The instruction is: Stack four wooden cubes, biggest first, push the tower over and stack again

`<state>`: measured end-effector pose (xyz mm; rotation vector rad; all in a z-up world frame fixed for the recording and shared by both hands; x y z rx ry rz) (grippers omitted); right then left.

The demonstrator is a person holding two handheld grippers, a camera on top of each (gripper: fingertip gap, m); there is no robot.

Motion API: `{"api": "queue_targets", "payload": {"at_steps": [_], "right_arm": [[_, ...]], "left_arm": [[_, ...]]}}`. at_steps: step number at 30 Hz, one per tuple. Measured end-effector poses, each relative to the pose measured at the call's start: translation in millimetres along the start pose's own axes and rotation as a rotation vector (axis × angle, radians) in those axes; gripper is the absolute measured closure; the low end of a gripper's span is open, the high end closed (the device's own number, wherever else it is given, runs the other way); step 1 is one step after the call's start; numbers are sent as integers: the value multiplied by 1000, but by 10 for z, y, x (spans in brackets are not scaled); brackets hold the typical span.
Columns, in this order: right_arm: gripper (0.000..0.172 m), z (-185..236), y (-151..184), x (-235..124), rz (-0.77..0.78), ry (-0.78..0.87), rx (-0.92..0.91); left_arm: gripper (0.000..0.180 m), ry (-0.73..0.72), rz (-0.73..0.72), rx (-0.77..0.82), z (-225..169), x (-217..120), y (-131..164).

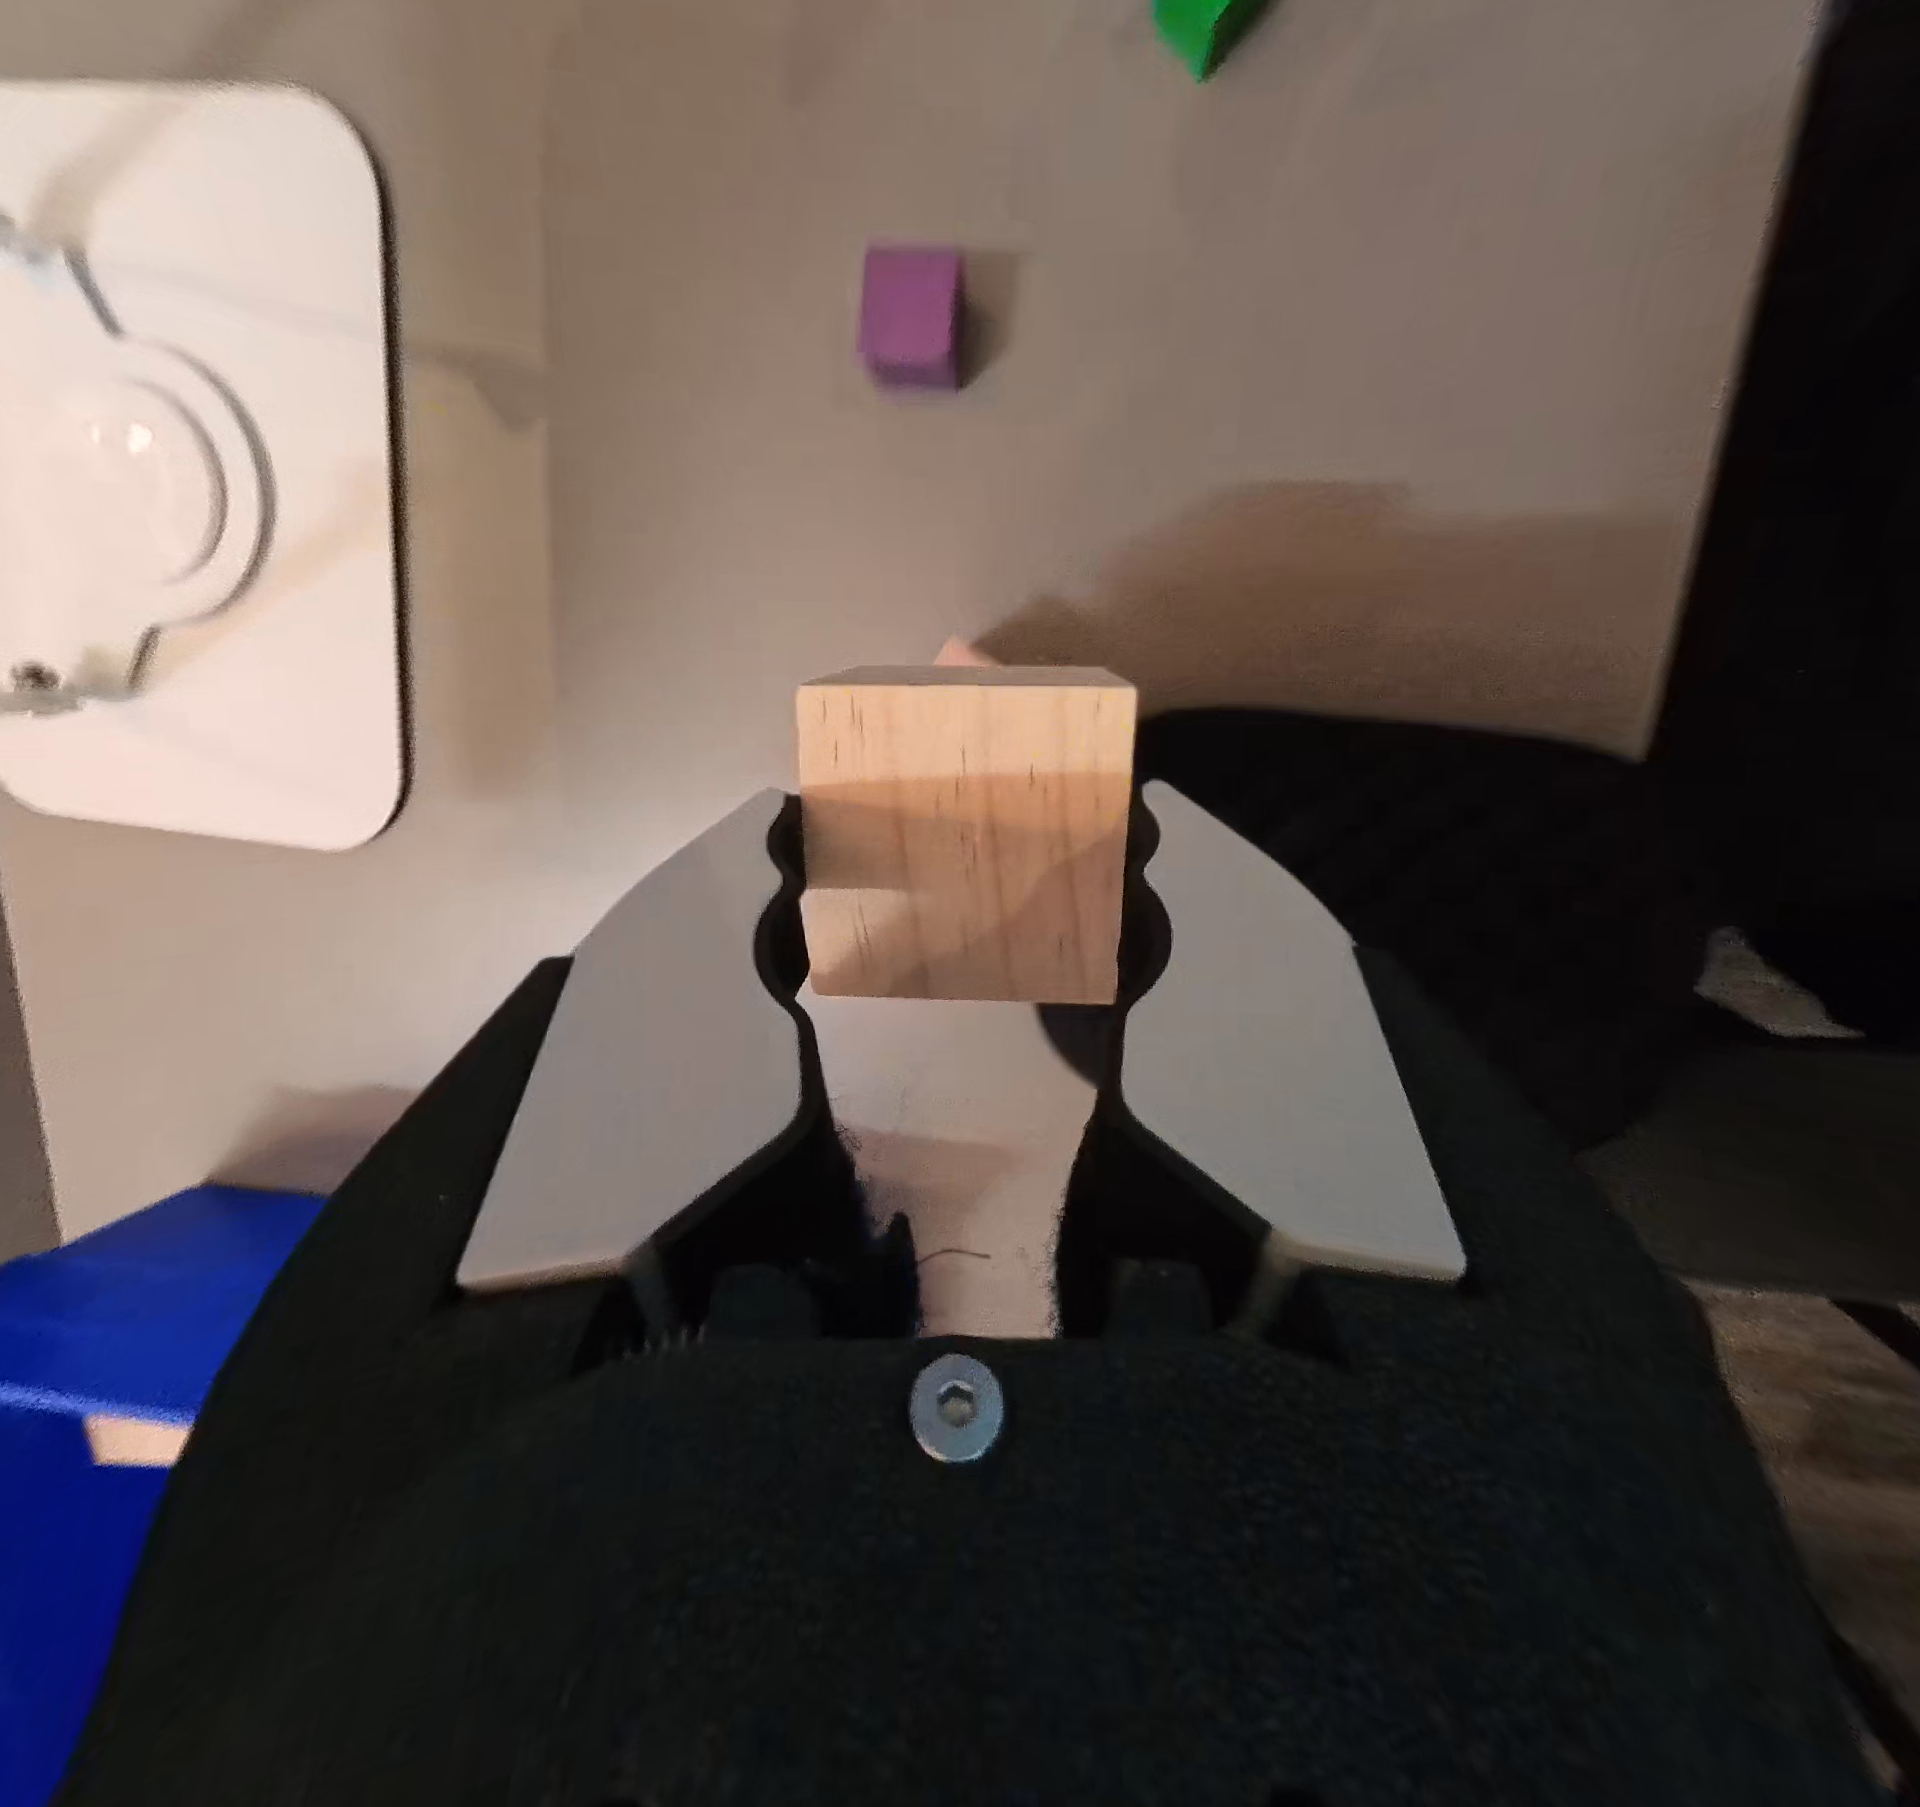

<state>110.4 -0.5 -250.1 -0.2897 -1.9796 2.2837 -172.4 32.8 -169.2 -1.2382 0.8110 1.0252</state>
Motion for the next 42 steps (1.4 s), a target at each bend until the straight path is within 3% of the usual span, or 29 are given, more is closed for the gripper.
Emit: {"api": "queue_targets", "payload": {"at_steps": [5, 15, 33, 37, 42], "right_arm": [[56, 15, 10, 9, 22, -53, -3], [59, 93, 46, 29, 80, -145, -58], [64, 110, 58, 29, 97, -195, -66], [64, 114, 59, 32, 99, -194, -71], [64, 114, 59, 36, 101, -194, -71]], "left_arm": [[122, 84, -43, 10, -270, 101, -445], [122, 104, 129, 43, -597, 700, -889], [122, 92, 78, 42, -737, 1061, -899], [100, 112, 20, 68, -677, 811, -857], [109, -12, 31, 166, -302, 274, -568]]}}
Point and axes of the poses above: each gripper's, where its closed fingertips meet, x out along the fingers, y out of its underside, z = x × y across the jaws, the point moved 9 cm from there along -x, back along the fingers, and after that the axes turned 7 degrees about x, right-handed, at the moved point
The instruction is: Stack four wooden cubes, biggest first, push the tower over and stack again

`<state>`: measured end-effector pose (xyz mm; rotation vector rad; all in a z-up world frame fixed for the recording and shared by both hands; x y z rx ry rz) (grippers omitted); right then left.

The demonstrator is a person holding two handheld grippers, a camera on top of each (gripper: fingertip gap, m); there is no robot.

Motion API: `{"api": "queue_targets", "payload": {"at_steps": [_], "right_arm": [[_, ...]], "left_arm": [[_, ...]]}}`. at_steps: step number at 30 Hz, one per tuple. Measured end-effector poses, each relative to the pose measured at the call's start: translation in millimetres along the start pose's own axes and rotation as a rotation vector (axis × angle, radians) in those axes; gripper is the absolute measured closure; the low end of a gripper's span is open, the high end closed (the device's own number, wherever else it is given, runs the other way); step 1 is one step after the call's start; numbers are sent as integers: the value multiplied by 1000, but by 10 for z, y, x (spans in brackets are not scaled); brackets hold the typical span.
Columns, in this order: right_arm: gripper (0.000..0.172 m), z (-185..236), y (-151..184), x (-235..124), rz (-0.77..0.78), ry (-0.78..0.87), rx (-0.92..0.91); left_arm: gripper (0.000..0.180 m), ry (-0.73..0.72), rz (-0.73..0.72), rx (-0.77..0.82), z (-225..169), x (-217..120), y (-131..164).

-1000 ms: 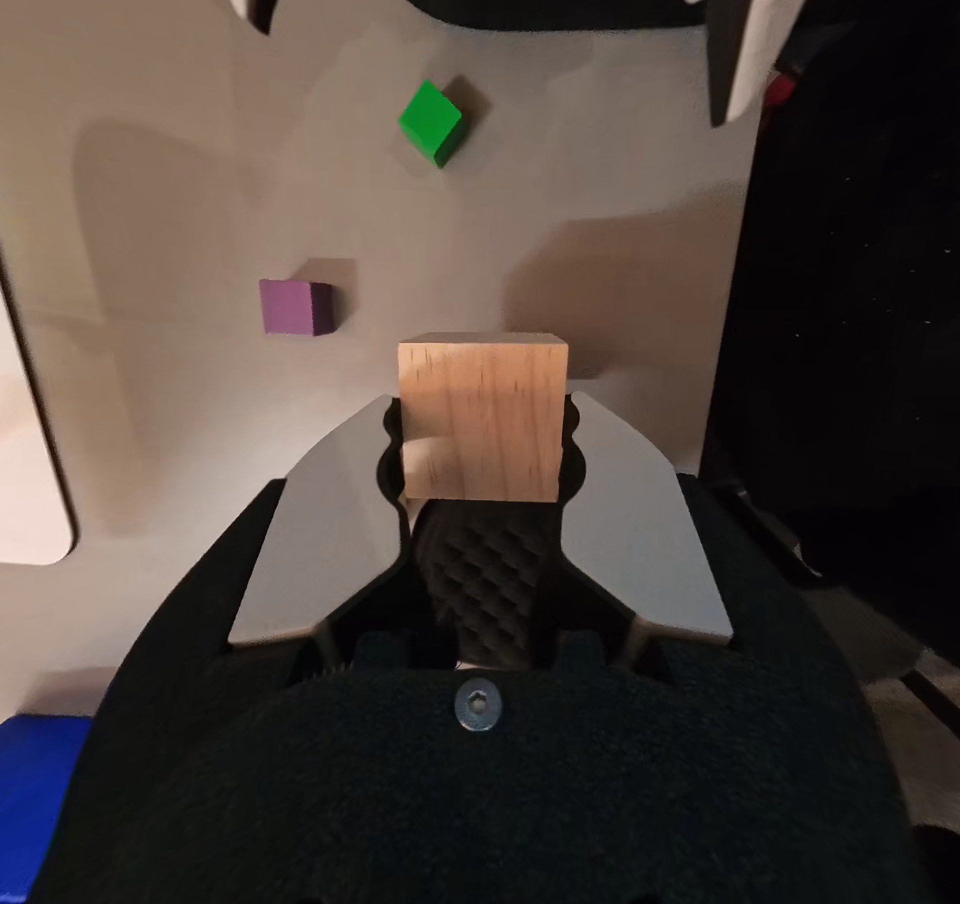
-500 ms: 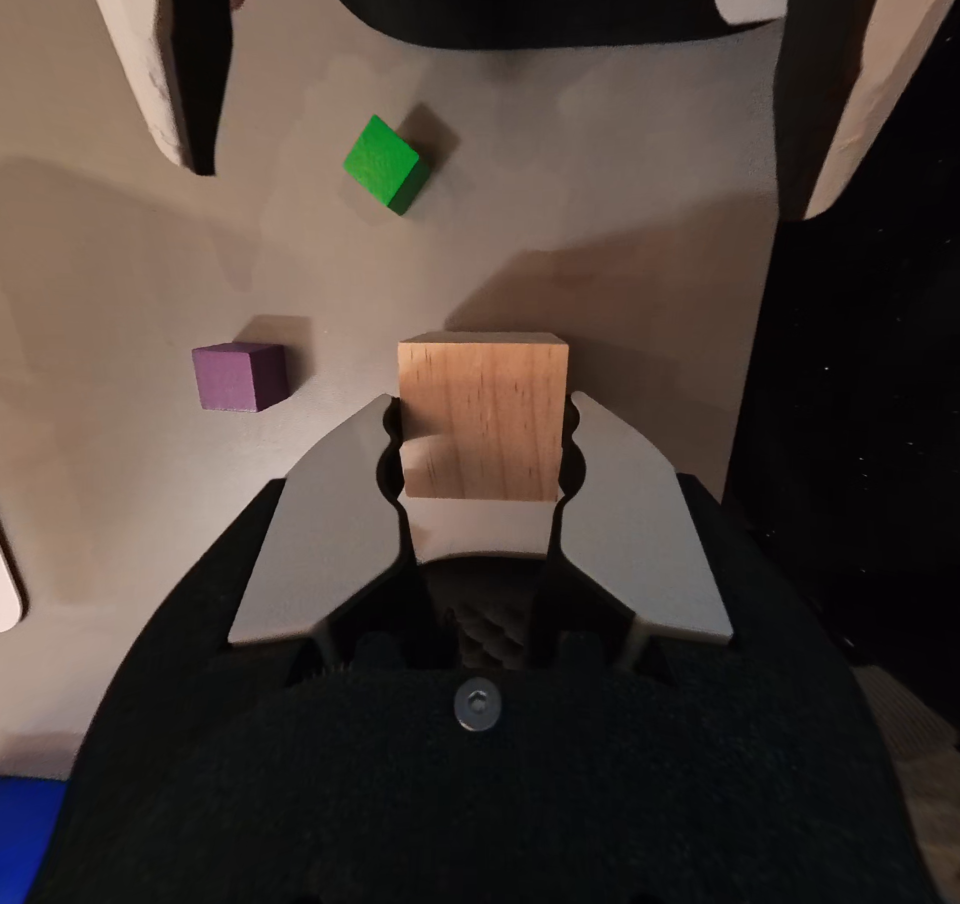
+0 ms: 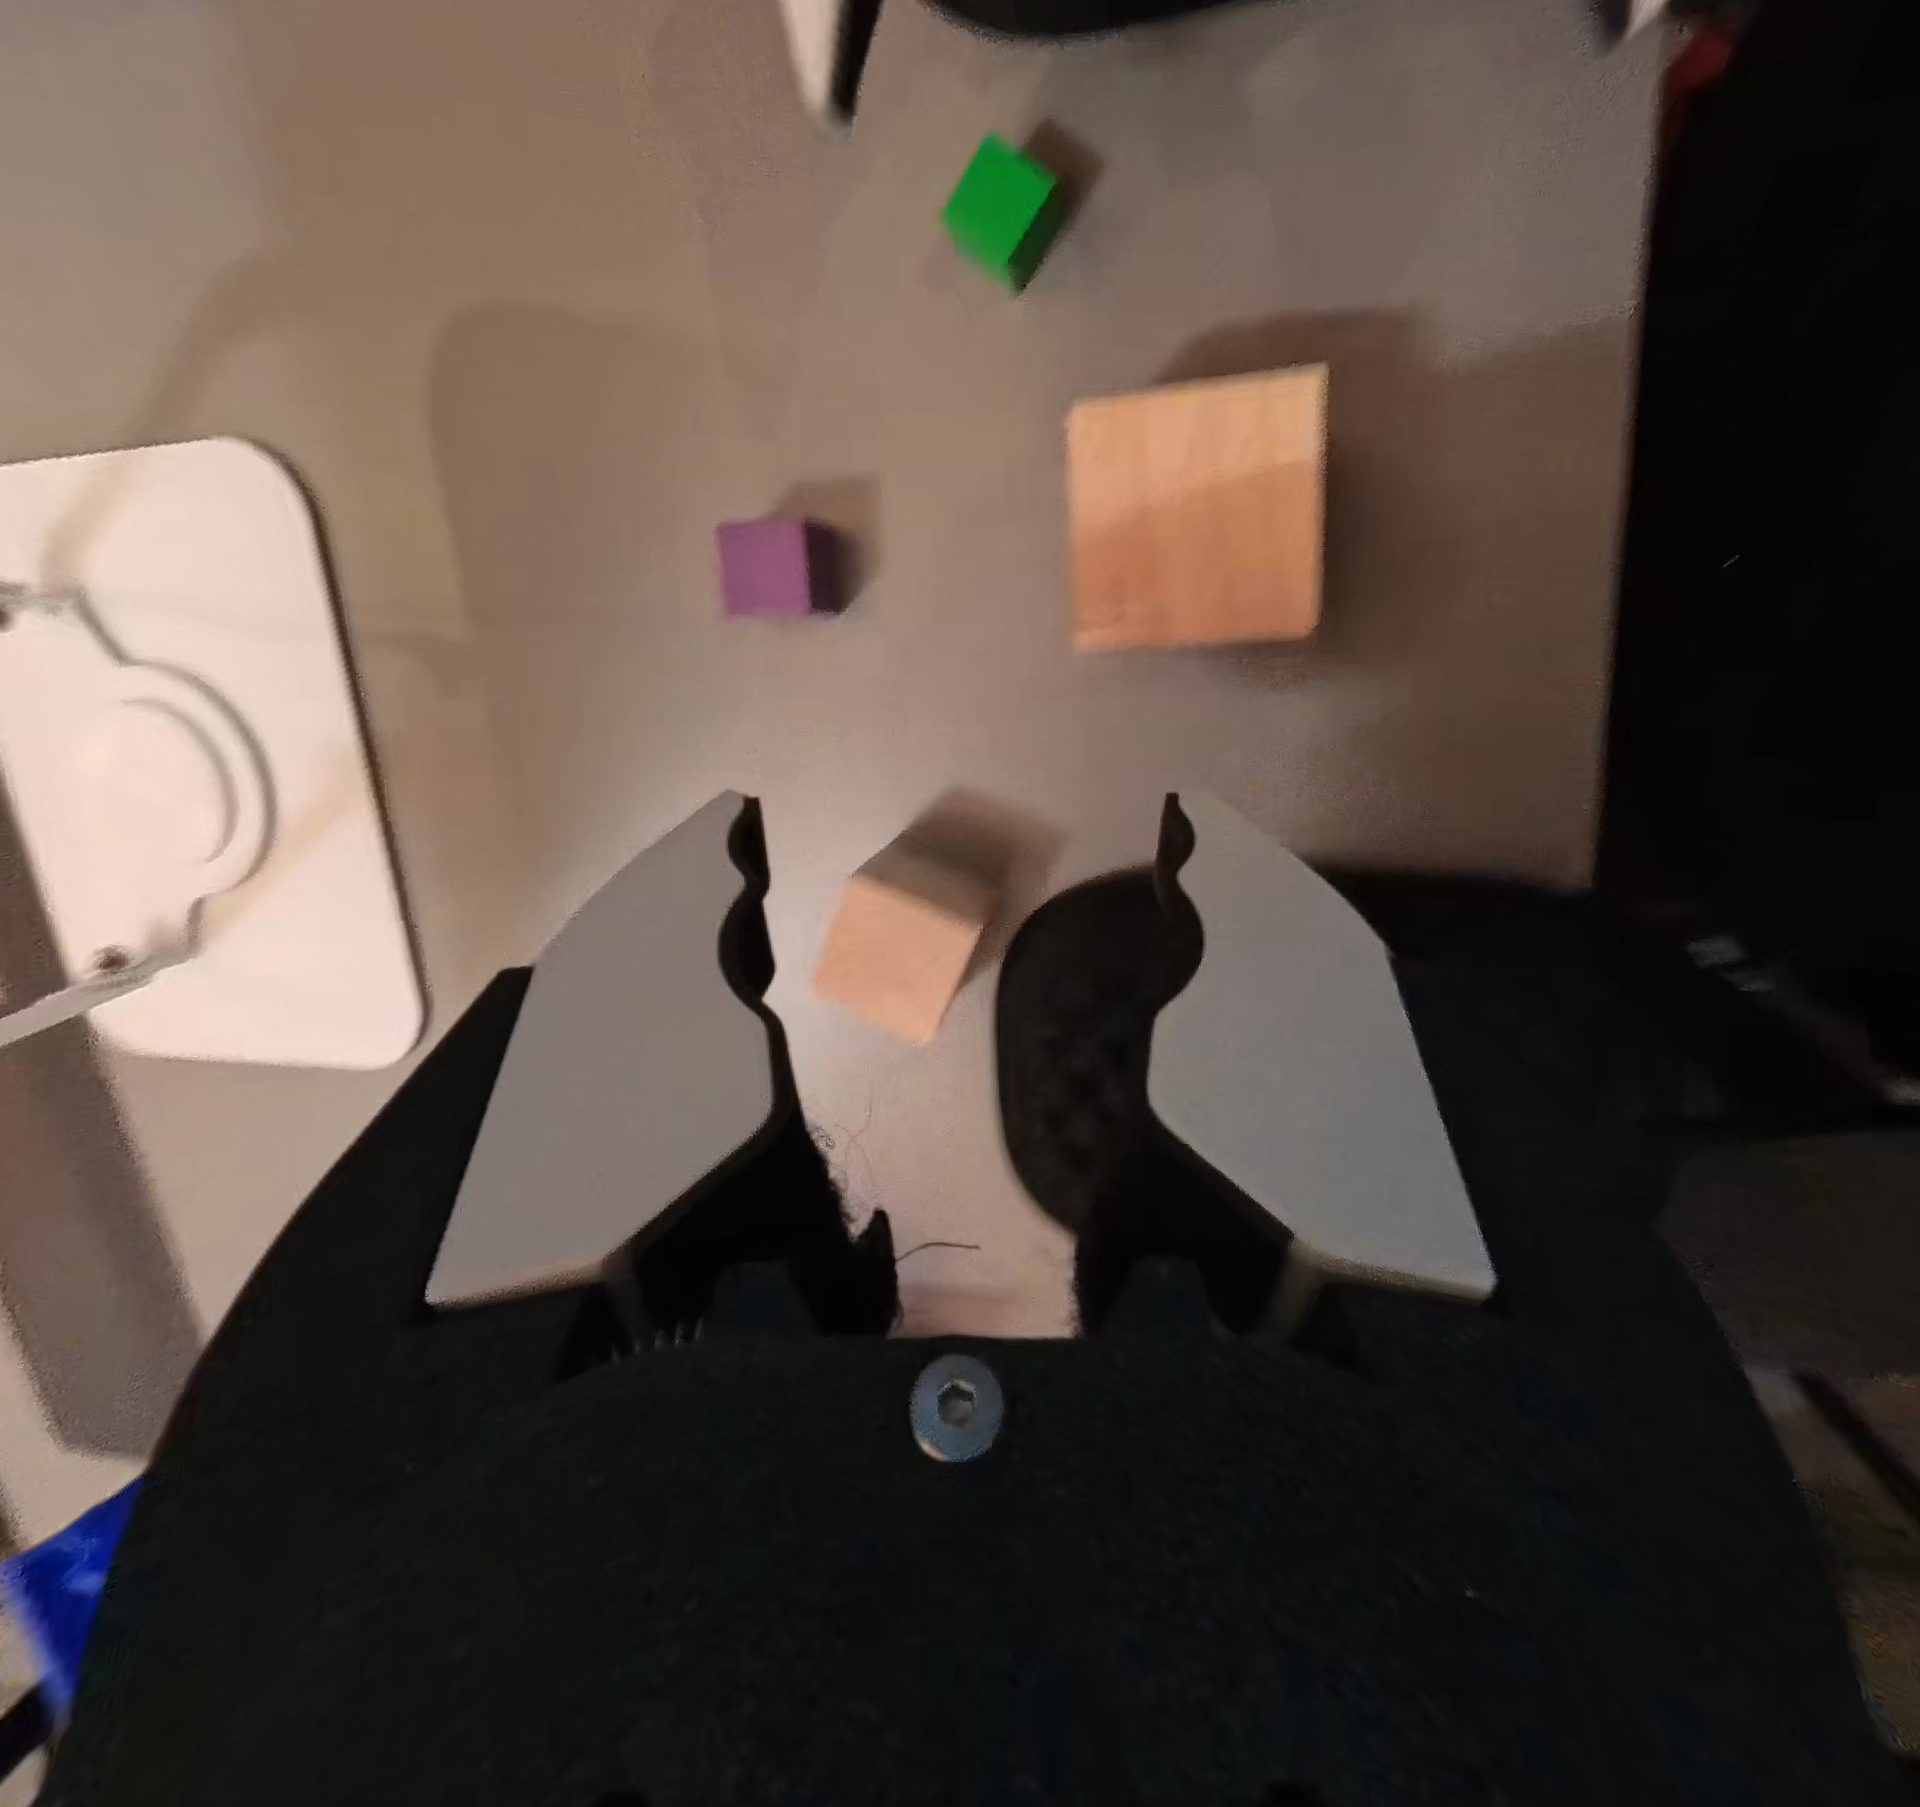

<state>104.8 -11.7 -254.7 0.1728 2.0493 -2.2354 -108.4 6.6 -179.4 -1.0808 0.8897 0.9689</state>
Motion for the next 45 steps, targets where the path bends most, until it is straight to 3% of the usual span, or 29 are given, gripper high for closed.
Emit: {"api": "queue_targets", "payload": {"at_steps": [5, 9, 15, 22, 29, 36, 41, 45], "right_arm": [[64, 4, 0, 0, -1, 3, -6], [65, -1, -2, -3, -4, 1, 0], [67, 4, -5, -14, -15, 4, -5], [69, 6, -6, -23, -25, 8, -8], [72, 12, -8, -39, -41, 18, -15], [74, 10, -9, -40, -43, 27, -14], [75, 7, -8, -35, -38, 28, -11], [75, 7, -8, -35, -37, 24, -9]], "left_arm": [[122, 49, 208, -54, 248, 187, 430], [120, 92, 238, 73, 245, 375, 602], [121, 119, 190, 189, 226, 475, 604], [137, 198, 160, 238, 221, 580, 612], [139, 193, 196, 142, 304, 561, 631], [139, 172, 130, -76, 280, 235, 280], [139, 179, 177, -133, 78, 63, -155], [139, 139, 248, -72, -77, 71, -447]]}}
Point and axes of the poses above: each gripper's, where its closed fingertips meet, x out along the fingers, y out of its underside, z = x × y across the jaws, the point moved 9 cm from there along -x, back along the fingers, and after that the axes turned 7 degrees about x, right-handed, at the moved point
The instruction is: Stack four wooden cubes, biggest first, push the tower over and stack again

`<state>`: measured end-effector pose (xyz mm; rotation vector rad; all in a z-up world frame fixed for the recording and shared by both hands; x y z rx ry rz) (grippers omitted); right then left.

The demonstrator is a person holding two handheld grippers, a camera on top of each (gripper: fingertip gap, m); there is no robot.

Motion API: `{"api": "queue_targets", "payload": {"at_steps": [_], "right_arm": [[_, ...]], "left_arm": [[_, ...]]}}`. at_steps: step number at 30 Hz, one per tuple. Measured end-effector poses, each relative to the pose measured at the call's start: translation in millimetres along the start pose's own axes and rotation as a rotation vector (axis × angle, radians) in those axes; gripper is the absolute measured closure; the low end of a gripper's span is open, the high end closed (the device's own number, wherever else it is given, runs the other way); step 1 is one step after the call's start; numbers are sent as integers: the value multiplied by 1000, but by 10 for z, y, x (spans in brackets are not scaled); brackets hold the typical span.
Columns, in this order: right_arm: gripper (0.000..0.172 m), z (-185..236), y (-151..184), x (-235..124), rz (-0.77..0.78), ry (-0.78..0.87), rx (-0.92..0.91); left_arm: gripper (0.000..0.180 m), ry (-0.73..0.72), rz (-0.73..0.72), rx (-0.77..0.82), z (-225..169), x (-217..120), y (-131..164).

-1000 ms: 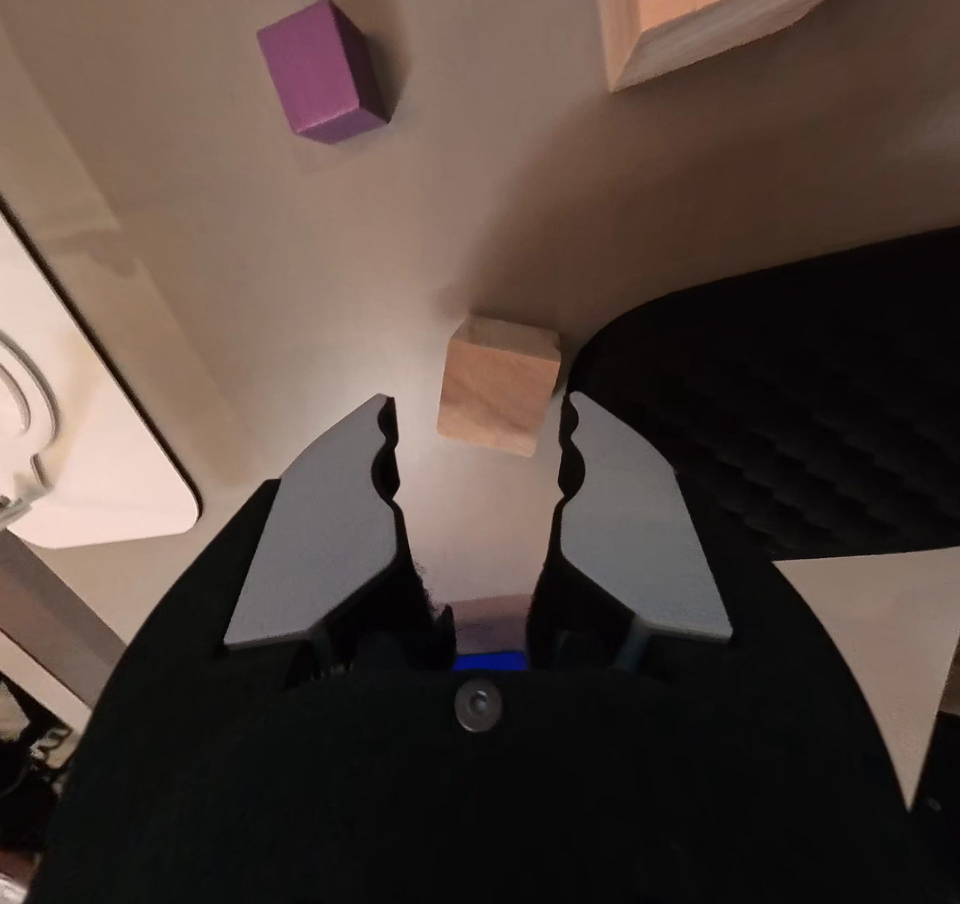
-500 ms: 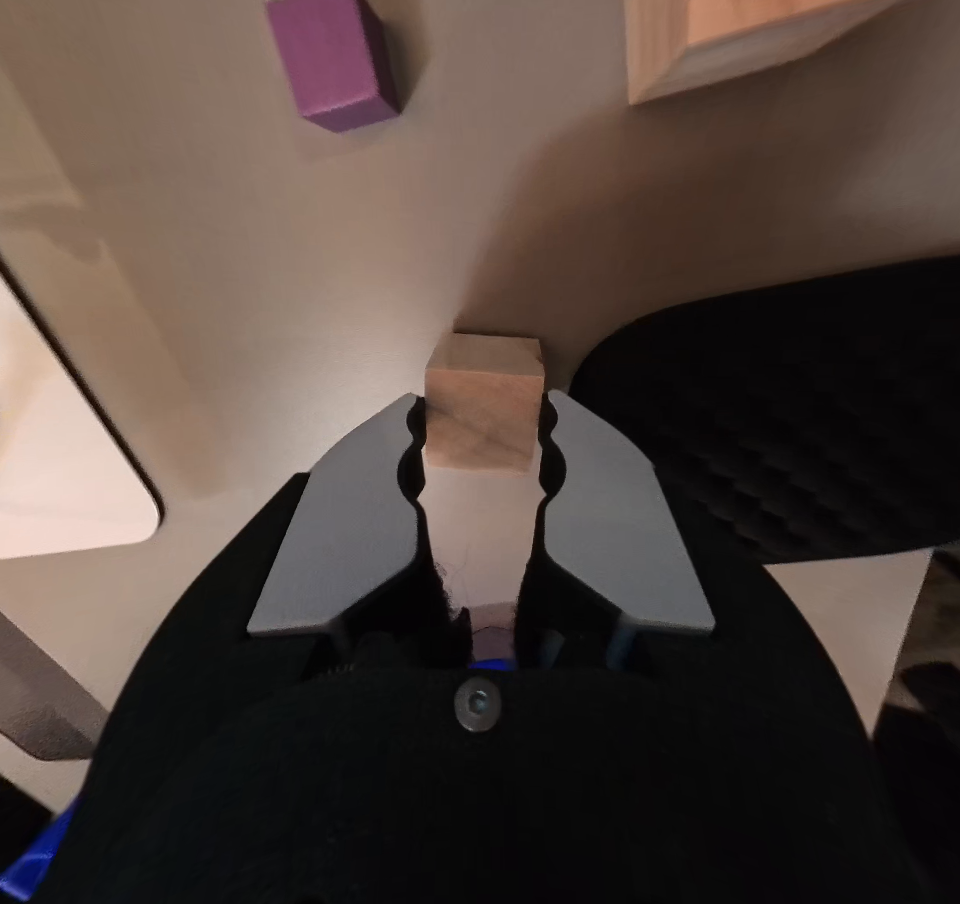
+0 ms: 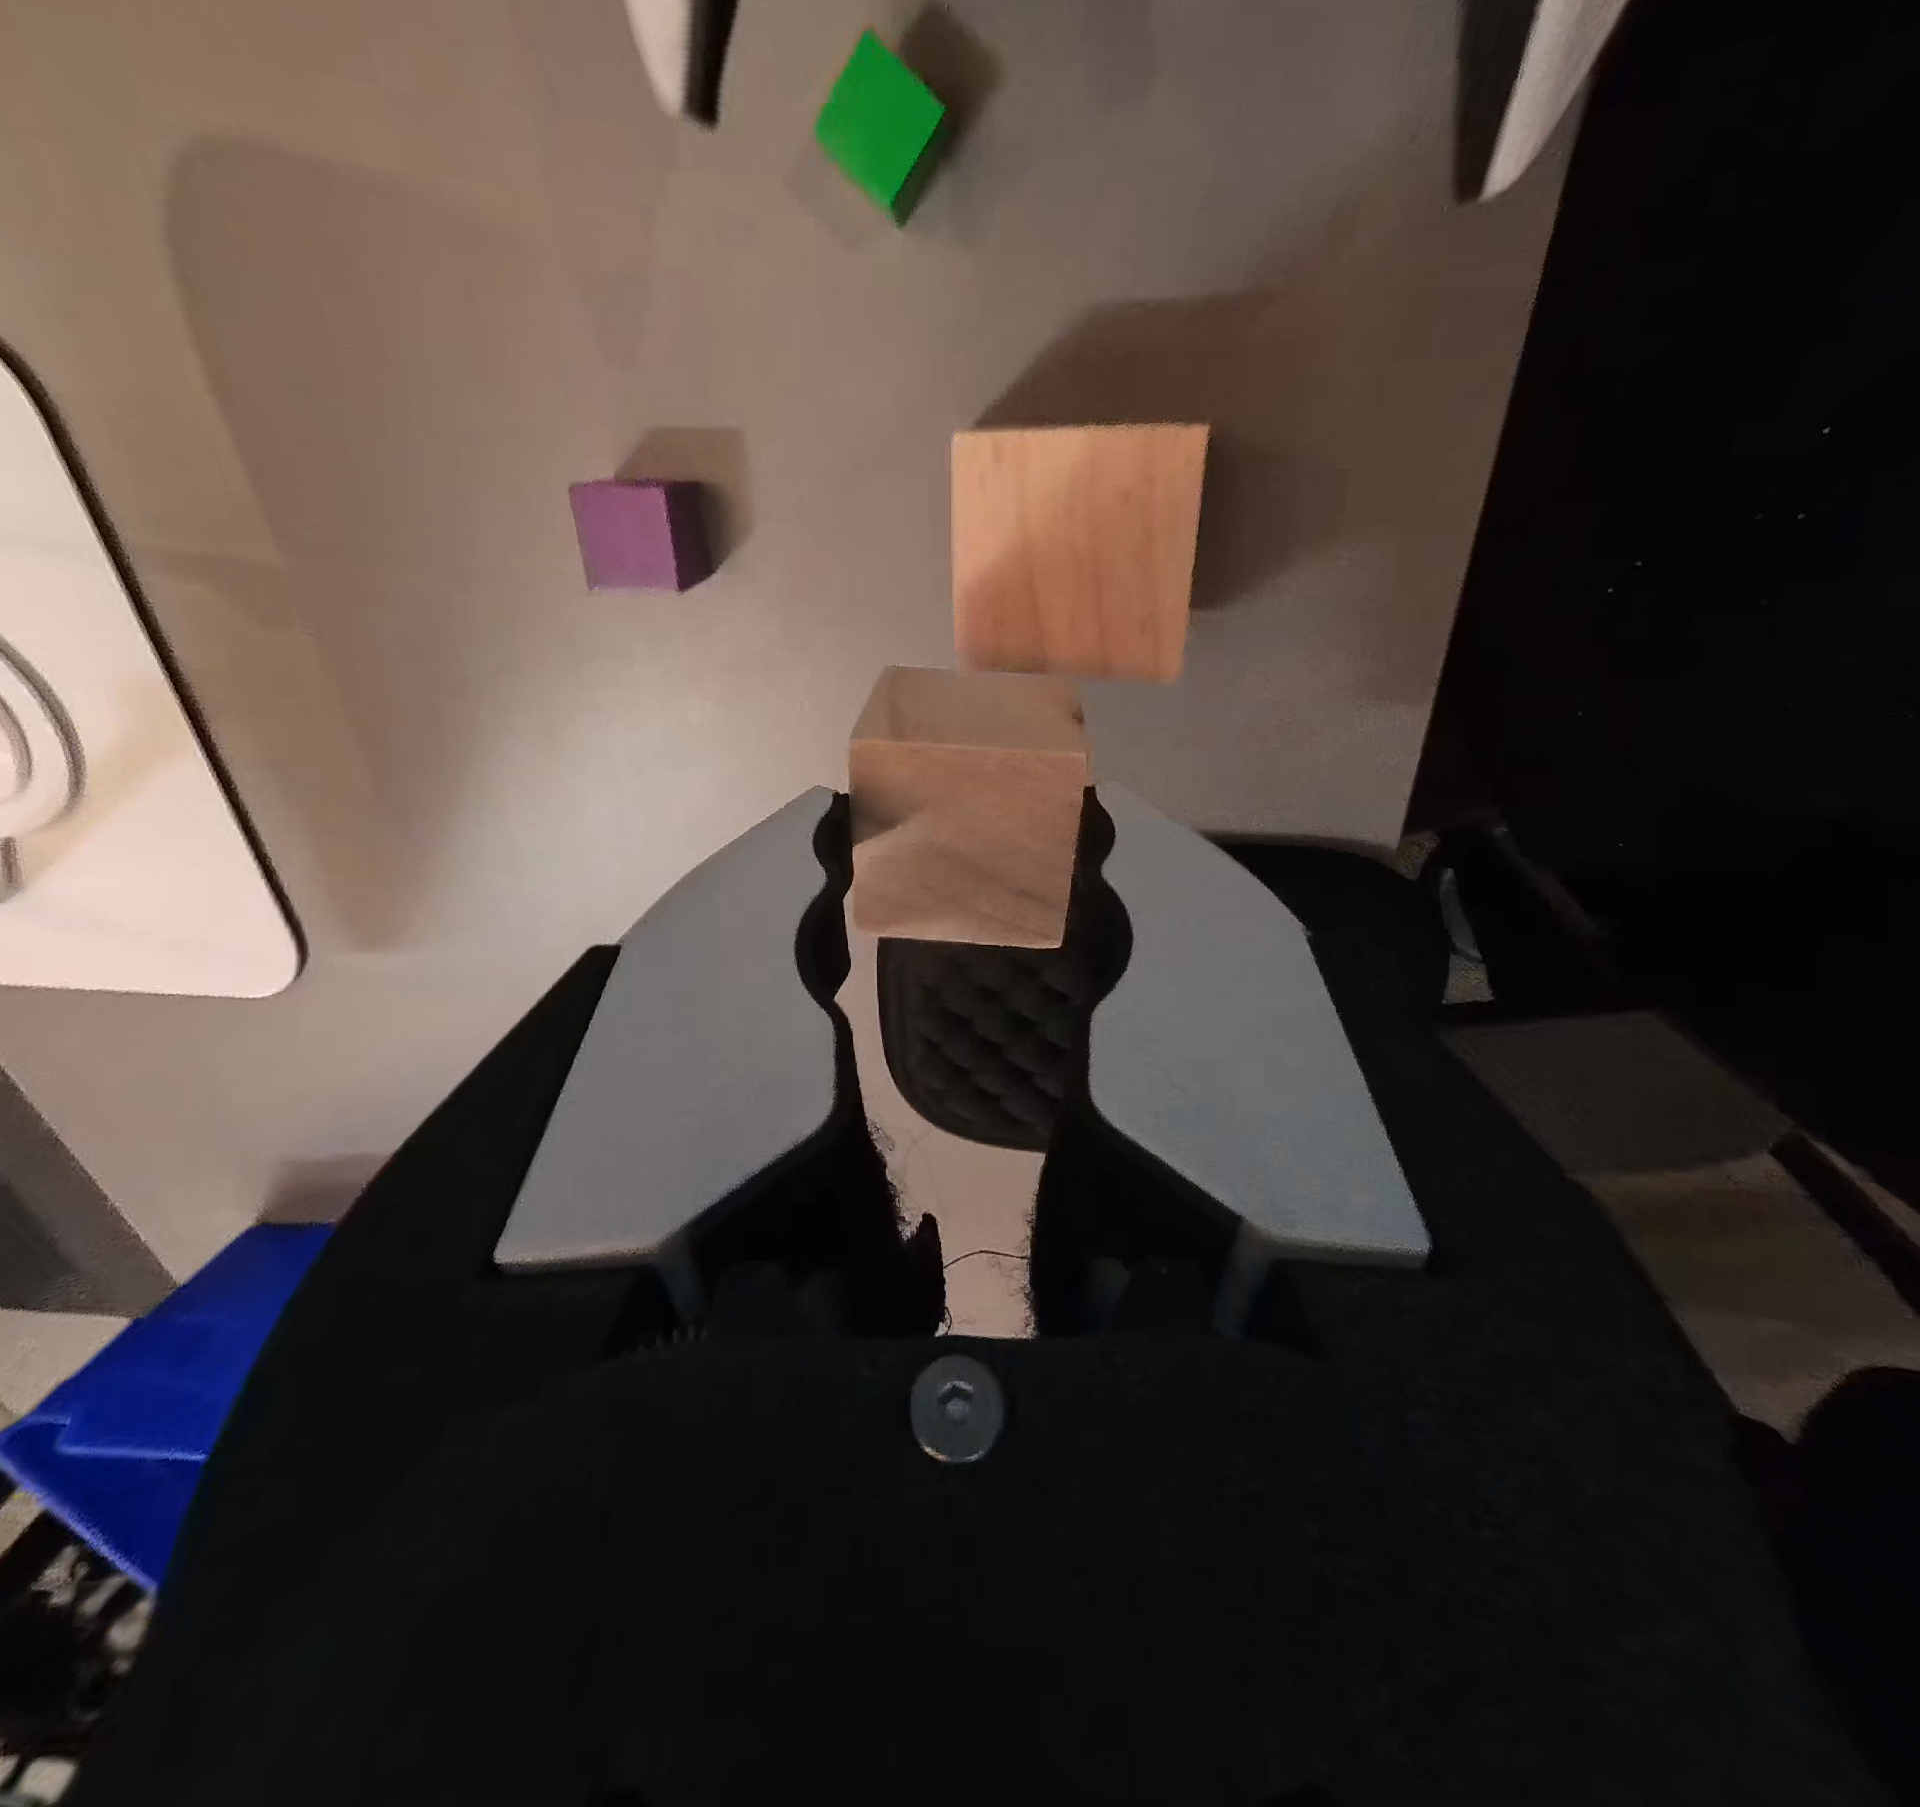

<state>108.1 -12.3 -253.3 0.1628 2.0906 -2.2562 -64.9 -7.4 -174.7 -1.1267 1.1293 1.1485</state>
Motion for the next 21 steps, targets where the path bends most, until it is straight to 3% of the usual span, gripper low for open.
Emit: {"api": "queue_targets", "payload": {"at_steps": [7, 21], "right_arm": [[75, 7, 5, 13, 15, -3, -7], [76, 10, 6, 11, 15, -5, -10]], "left_arm": [[139, 18, 11, 3, -126, 95, -248], [139, 26, 29, -1, -136, 186, -363]]}}
Point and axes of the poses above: each gripper's, where its closed fingertips meet, x out along the fingers, y out of its underside, z = x × y across the jaws, the point moved 9 cm from there along -x, back along the fingers, and after that the axes turned 7 degrees about x, right-handed, at the moved point
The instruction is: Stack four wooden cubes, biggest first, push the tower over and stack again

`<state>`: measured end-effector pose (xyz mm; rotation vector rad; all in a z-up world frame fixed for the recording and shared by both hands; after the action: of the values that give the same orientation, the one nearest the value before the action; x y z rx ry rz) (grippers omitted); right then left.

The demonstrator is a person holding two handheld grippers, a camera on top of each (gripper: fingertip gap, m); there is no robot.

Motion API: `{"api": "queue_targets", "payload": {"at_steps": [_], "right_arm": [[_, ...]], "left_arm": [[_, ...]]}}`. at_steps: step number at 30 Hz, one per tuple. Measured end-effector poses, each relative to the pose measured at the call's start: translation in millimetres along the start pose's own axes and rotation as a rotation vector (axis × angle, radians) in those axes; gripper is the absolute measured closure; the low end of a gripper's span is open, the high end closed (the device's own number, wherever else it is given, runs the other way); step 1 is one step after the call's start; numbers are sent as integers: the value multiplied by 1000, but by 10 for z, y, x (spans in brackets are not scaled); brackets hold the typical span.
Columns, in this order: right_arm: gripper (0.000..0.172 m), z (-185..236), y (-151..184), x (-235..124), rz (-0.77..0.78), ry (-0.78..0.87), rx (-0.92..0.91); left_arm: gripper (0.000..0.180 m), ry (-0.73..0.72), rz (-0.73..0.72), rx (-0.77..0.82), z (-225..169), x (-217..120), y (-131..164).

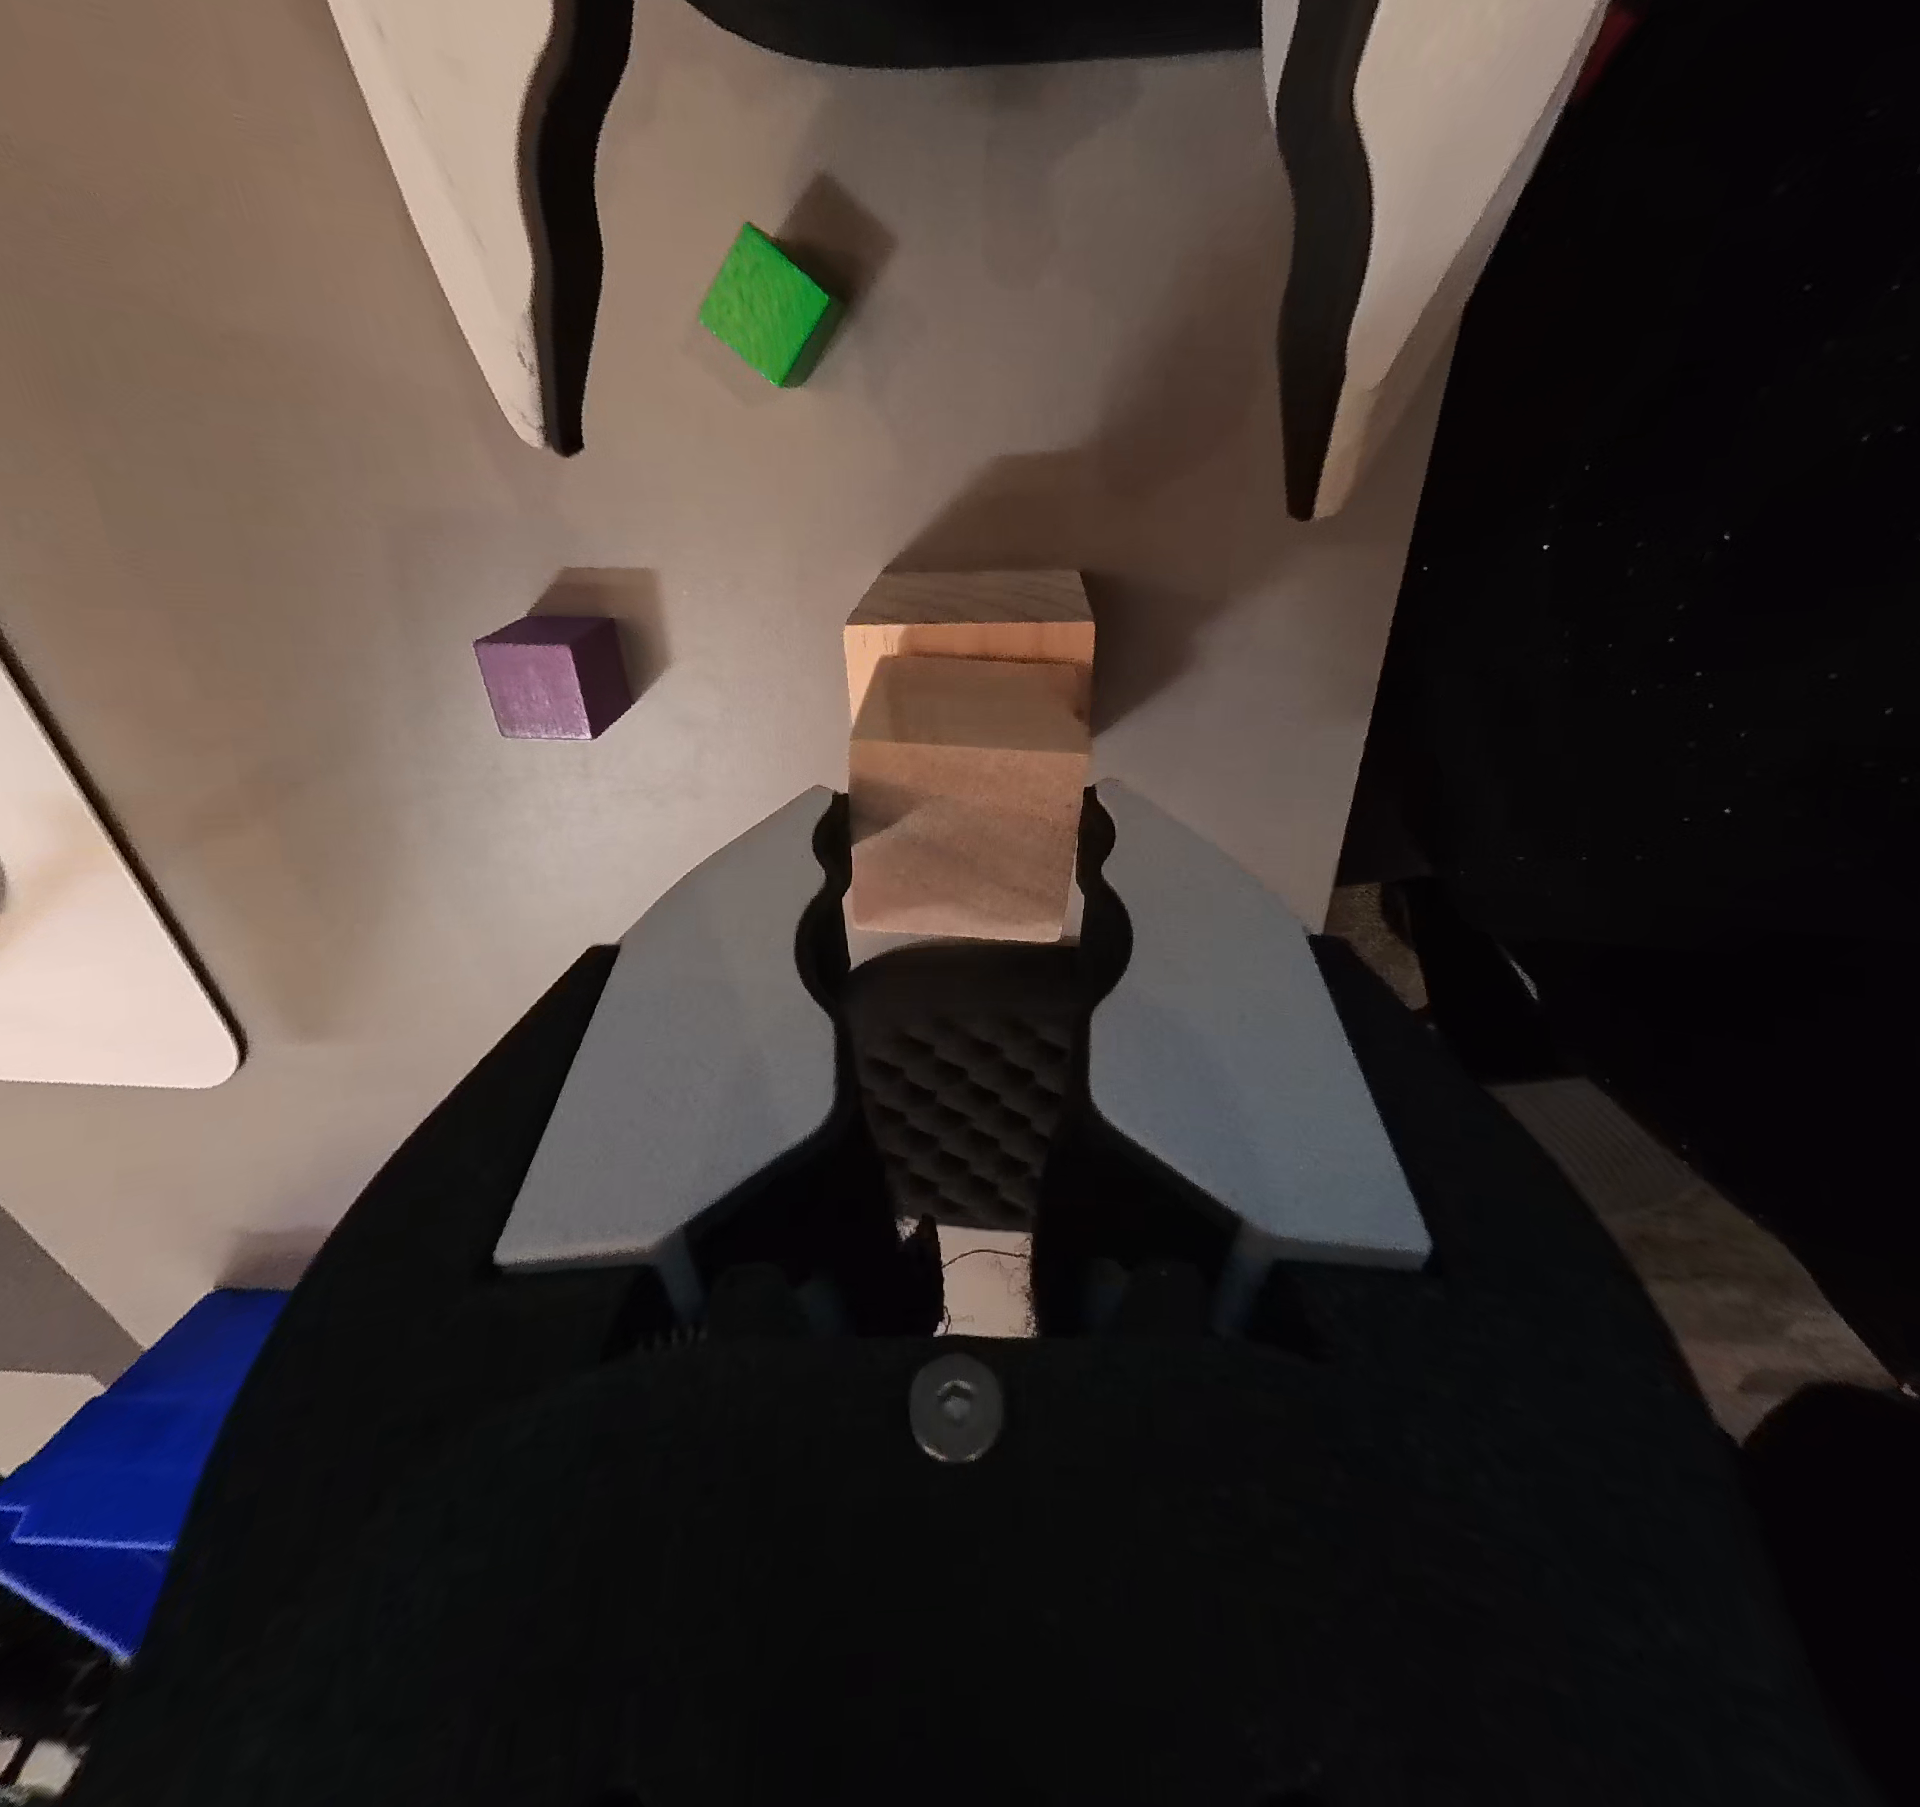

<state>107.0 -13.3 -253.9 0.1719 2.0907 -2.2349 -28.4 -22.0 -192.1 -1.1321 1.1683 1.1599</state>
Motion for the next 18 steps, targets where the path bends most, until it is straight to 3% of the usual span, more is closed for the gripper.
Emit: {"api": "queue_targets", "payload": {"at_steps": [7, 11, 13, 18], "right_arm": [[77, 3, -2, -3, -3, -2, -1], [77, 4, -2, -4, -5, -2, -3], [77, 4, -2, -4, -5, -2, -3], [77, 6, -1, -4, -6, -2, -6]], "left_arm": [[138, -14, 4, -15, 11, 35, -5], [105, -35, 2, -8, 3, 15, 11], [93, -30, -34, 1, 3, -52, 46], [99, -32, -238, -69, 260, -323, 300]]}}
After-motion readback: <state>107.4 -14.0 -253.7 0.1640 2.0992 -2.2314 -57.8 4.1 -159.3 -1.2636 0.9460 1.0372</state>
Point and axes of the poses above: each gripper's, where its closed fingertips meet, x out along the fingers, y out of its underside, z = x × y across the jaws, the point moved 9 cm from there along -x, back along the fingers, and after that the axes turned 7 degrees about x, right-handed, at the moved point
